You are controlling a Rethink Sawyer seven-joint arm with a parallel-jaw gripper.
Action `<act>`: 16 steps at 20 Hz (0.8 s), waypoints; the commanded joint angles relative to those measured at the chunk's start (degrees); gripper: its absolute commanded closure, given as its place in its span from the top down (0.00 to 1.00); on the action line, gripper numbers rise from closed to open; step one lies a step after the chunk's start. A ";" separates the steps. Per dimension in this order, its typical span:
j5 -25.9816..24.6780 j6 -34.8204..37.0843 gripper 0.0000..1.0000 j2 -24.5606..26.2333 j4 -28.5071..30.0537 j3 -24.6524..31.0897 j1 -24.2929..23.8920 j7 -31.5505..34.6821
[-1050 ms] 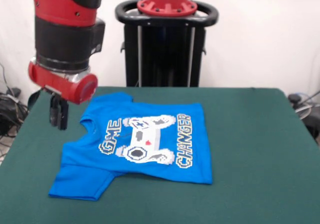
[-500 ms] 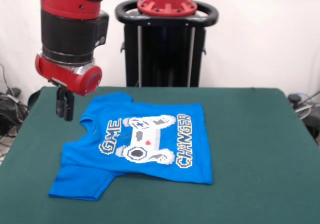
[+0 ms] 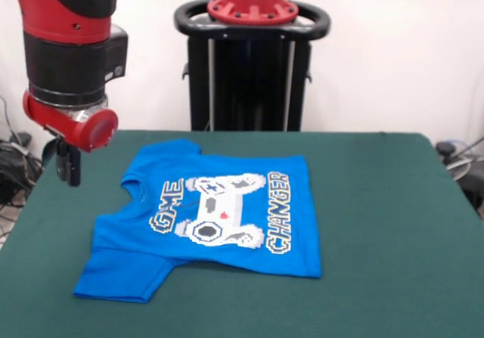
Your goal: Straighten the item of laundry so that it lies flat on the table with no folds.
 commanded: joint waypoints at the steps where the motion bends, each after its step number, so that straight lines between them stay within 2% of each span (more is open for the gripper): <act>1: 0.10 6.92 0.00 2.33 -0.77 6.17 0.35 -10.19; 9: 0.30 6.30 0.00 1.65 0.86 6.19 -0.17 -9.63; 13: 0.17 6.65 0.00 1.93 -0.65 5.48 -0.30 -8.91; 16: 1.96 7.32 0.00 2.70 -2.87 5.76 -1.15 -7.39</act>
